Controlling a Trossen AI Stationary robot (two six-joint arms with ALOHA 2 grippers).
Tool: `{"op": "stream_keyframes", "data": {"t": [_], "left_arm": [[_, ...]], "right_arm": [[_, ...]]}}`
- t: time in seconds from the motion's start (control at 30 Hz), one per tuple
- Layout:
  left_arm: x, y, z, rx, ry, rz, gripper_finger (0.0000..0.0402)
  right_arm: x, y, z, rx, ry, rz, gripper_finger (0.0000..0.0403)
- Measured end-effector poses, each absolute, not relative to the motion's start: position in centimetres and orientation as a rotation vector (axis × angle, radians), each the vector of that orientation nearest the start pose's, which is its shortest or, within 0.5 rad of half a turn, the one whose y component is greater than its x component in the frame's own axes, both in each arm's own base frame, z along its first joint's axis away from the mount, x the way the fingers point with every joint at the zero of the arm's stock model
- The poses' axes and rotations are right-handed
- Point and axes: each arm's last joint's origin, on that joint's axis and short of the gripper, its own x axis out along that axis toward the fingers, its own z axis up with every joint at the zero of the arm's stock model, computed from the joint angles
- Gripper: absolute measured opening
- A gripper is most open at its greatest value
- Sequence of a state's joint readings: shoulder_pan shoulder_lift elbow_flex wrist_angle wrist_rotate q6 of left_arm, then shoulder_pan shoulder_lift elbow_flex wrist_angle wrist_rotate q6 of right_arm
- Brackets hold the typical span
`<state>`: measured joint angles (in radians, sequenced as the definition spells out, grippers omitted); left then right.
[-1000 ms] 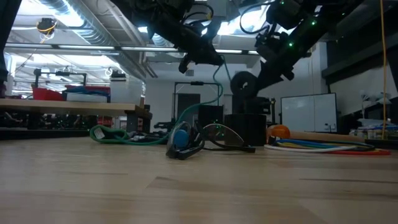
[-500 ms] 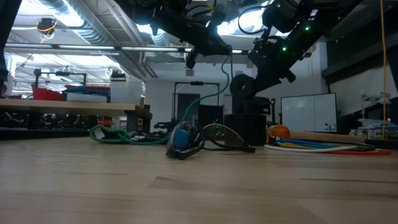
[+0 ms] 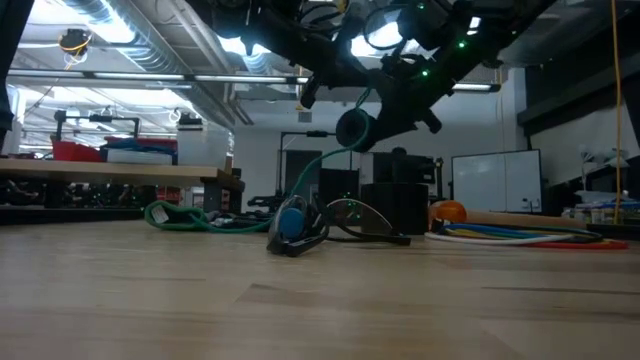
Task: Coil cords
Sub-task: Coil the green wire onto the spool
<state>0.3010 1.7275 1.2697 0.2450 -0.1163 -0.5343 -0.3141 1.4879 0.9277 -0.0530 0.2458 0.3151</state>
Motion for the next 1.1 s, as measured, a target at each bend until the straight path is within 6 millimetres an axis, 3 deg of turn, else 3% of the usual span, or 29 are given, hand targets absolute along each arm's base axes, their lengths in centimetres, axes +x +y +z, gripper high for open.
{"op": "stream_keyframes", "data": {"t": [0.6, 1.1], "left_arm": [[38.4, 10.5, 27.9, -0.509, 0.233, 0.453, 0.0], [38.2, 10.0, 27.2, -0.512, 0.318, 0.462, 0.0]], "right_arm": [[29.0, -12.8, 23.7, 0.327, 0.481, -0.788, 0.0001], [29.2, -14.4, 25.0, 0.368, 0.328, -0.704, 0.0001]]}}
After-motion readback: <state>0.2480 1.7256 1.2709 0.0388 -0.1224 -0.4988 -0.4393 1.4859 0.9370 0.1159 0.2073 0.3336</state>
